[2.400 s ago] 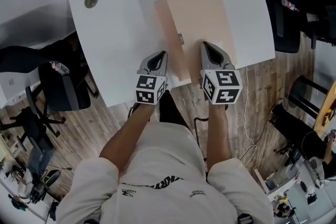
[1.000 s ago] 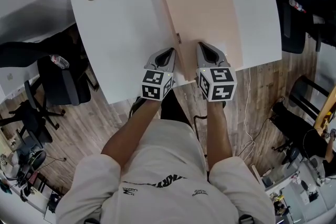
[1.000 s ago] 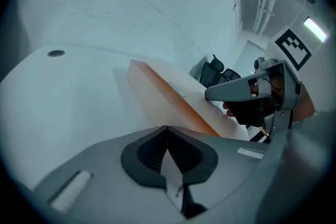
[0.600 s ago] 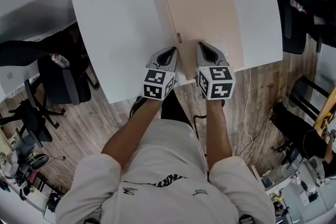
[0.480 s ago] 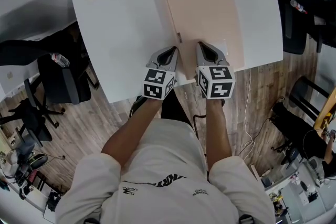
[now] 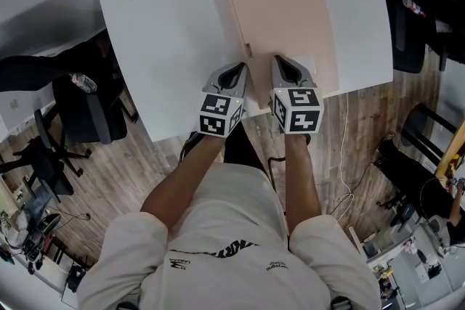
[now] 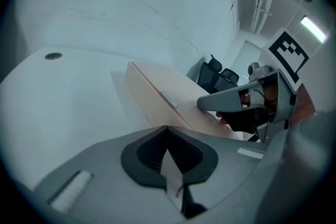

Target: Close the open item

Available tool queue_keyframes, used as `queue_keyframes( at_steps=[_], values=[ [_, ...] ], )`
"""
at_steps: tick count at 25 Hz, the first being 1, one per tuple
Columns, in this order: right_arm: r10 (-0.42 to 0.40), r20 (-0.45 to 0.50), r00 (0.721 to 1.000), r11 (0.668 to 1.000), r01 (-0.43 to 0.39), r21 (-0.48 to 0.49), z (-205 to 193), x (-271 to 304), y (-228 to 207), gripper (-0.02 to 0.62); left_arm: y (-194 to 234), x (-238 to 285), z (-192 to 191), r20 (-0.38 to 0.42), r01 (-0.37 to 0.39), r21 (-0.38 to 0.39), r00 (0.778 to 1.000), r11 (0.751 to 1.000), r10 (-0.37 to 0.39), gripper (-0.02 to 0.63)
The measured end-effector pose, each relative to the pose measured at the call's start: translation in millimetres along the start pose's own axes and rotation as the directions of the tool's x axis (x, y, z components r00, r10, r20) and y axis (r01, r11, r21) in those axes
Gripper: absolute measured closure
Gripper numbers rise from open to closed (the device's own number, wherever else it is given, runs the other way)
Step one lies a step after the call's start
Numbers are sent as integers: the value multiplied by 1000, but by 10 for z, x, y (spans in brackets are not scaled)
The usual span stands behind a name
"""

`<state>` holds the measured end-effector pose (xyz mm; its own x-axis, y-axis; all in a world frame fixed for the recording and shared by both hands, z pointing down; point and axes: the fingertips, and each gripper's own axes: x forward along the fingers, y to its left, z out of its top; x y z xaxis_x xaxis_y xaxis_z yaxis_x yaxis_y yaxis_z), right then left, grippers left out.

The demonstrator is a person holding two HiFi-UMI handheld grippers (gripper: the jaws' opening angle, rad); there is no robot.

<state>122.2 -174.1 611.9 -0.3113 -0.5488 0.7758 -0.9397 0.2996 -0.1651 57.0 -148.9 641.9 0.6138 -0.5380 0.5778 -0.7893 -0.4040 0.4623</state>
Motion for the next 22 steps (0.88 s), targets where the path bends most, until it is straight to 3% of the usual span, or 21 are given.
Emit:
queue_keyframes(
  at_steps=[22],
  values=[
    [11,49,999,1000,-12,10,66,-116,8,595,-41,-117,119,34,-6,23,999,1000,6,606]
  ],
)
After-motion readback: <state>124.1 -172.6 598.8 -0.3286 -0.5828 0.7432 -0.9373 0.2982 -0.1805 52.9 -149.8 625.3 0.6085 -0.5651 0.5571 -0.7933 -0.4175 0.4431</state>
